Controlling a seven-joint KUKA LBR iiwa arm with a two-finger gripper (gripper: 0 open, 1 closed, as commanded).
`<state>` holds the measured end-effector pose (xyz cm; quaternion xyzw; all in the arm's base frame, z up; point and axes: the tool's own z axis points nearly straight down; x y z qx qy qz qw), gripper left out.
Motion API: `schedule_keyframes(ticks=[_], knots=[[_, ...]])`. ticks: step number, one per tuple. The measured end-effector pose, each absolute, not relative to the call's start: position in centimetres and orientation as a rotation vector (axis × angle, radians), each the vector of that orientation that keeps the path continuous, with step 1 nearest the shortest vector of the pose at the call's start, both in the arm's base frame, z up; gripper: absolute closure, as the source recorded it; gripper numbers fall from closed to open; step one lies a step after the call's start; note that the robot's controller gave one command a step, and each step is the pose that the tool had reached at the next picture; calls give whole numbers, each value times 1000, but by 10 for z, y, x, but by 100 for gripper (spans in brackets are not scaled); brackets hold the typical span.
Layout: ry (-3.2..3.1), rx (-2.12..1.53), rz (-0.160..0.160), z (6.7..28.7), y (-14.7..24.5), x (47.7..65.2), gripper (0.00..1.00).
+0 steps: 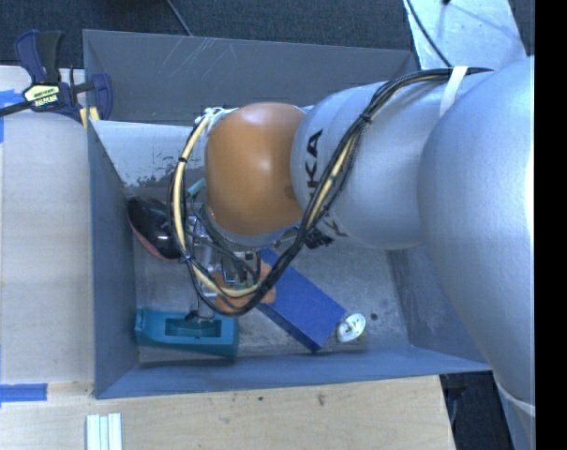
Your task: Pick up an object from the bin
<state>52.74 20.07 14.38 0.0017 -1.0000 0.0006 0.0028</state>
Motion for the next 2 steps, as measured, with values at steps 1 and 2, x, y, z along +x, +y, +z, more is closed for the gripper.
schedule_keyframes(ticks=[1,2], knots=[[-3144,0,-2,149,200,529,0],[-3144,5,-2,148,199,529,0]])
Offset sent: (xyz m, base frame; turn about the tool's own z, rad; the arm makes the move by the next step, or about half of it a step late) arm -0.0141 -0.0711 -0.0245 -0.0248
